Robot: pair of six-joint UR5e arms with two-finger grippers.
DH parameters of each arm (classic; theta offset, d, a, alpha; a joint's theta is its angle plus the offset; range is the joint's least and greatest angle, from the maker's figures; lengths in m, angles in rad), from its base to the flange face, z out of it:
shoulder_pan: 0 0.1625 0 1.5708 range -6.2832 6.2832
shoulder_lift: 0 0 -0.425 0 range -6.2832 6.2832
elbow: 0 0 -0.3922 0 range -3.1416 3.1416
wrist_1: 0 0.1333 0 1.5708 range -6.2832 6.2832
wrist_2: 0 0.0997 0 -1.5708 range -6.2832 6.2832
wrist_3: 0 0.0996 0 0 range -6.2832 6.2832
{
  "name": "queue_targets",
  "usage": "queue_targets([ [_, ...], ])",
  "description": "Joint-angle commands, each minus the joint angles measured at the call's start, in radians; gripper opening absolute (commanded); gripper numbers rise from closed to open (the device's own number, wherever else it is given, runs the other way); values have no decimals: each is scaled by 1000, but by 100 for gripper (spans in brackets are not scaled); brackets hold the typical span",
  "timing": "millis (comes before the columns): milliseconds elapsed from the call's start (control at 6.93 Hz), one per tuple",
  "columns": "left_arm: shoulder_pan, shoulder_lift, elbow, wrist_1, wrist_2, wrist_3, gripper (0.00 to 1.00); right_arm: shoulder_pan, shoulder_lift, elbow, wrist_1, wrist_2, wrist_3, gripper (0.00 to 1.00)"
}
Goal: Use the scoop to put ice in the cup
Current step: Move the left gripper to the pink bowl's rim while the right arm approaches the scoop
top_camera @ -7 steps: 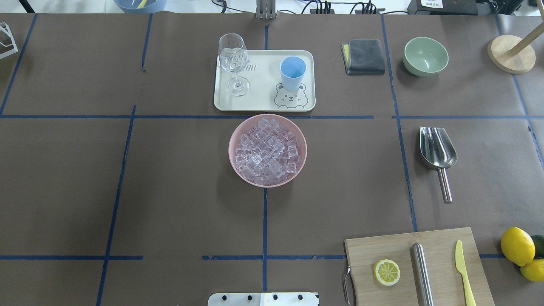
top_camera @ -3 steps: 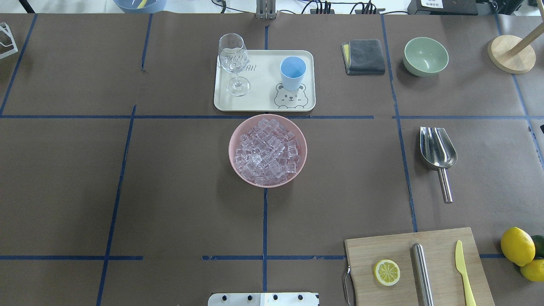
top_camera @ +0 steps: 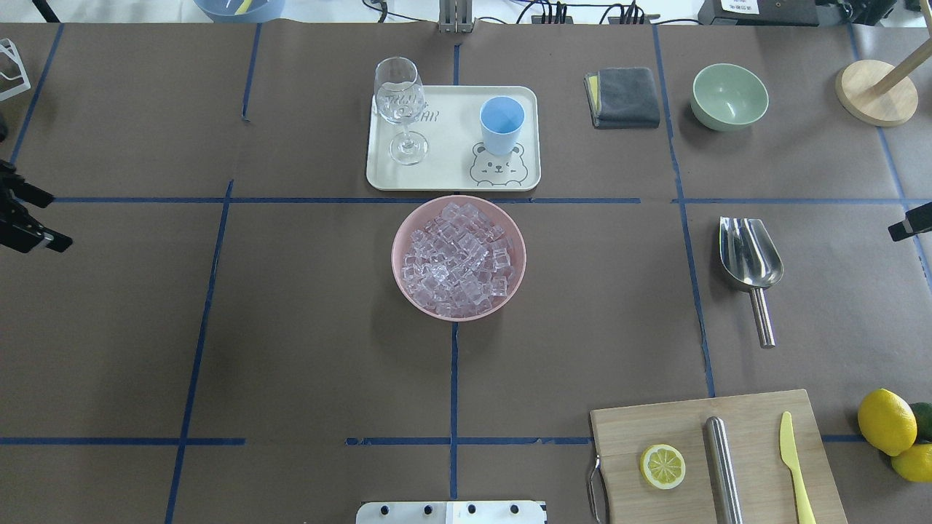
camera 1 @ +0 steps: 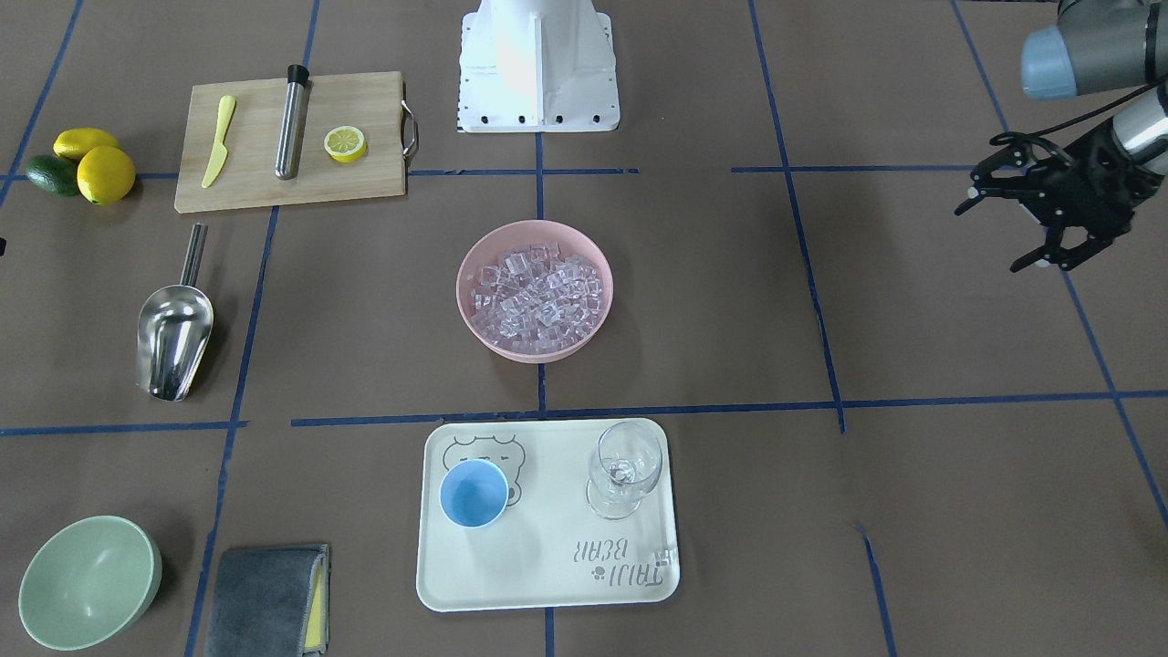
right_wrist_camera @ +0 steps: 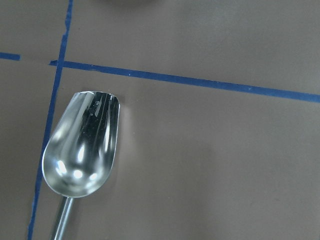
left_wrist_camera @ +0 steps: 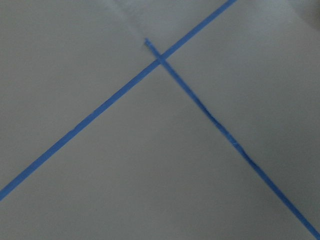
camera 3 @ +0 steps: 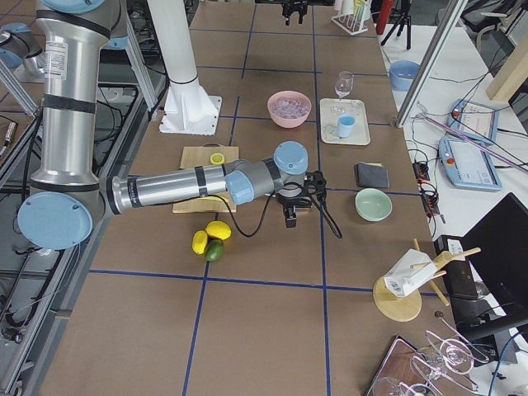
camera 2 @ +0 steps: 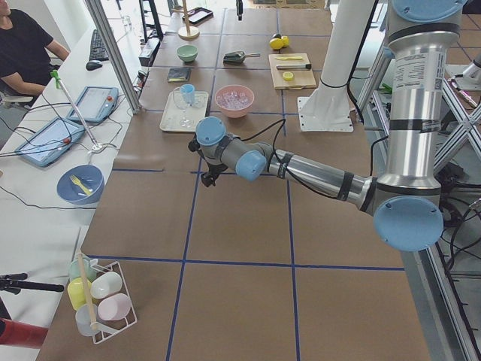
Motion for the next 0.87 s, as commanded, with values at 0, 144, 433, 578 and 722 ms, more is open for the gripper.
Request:
queue_targets([
  [0,163,-99,99,-315,8,-2,100,-56,-15,5,116,-4,153,100],
  [144,208,-202,214,-422,8,-2,100,-75,-18,25,121,-4,198,100],
  [433,345,-285,269,-489,102,-2,100,-136,-50,97,121,-18,291,100],
  [578,405,-302,273,-503,219,-5,100,-159,-50,113,121,-36,301,100],
  [722,441,-342,302,-506,259,-5,100,-187,-50,131,121,-41,303,100],
])
